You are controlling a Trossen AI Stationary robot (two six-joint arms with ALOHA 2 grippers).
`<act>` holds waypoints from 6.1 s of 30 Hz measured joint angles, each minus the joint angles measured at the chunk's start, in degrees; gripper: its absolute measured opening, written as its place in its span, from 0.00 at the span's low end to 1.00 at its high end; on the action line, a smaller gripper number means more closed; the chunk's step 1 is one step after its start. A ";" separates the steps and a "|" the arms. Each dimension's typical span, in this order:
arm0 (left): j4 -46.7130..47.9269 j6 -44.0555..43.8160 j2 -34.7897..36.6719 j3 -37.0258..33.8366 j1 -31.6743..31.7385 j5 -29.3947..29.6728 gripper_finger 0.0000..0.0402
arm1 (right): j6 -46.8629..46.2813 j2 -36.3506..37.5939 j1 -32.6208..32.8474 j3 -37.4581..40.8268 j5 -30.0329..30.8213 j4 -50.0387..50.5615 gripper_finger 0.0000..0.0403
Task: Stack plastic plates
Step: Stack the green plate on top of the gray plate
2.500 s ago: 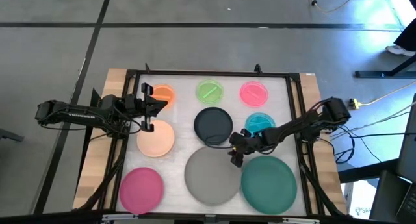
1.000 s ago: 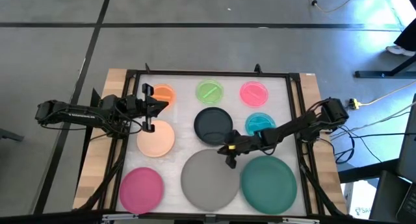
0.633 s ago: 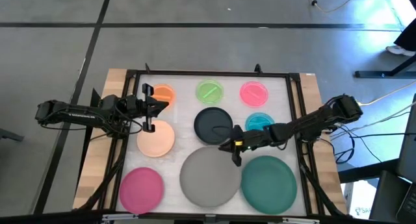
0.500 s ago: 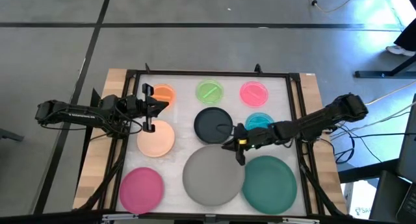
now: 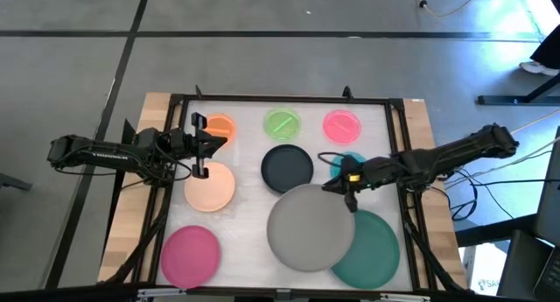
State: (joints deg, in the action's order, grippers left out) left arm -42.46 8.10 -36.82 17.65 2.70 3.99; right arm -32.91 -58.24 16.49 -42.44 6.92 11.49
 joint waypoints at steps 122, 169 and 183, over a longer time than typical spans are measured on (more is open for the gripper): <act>2.60 -4.55 0.00 0.00 0.02 1.51 0.02 | -12.77 -15.08 22.12 9.16 2.10 20.98 0.05; 1.40 -0.02 -3.97 0.00 -0.02 0.88 0.02 | -7.80 -12.29 7.55 2.95 0.85 -1.80 0.00; 2.70 2.81 -5.25 0.00 -1.64 0.75 0.02 | 5.56 -26.59 2.07 2.91 3.06 -23.96 0.00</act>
State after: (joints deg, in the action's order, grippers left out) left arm -39.75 10.91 -42.06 17.65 1.06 4.74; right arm -27.35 -84.83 18.56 -39.53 9.98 -12.47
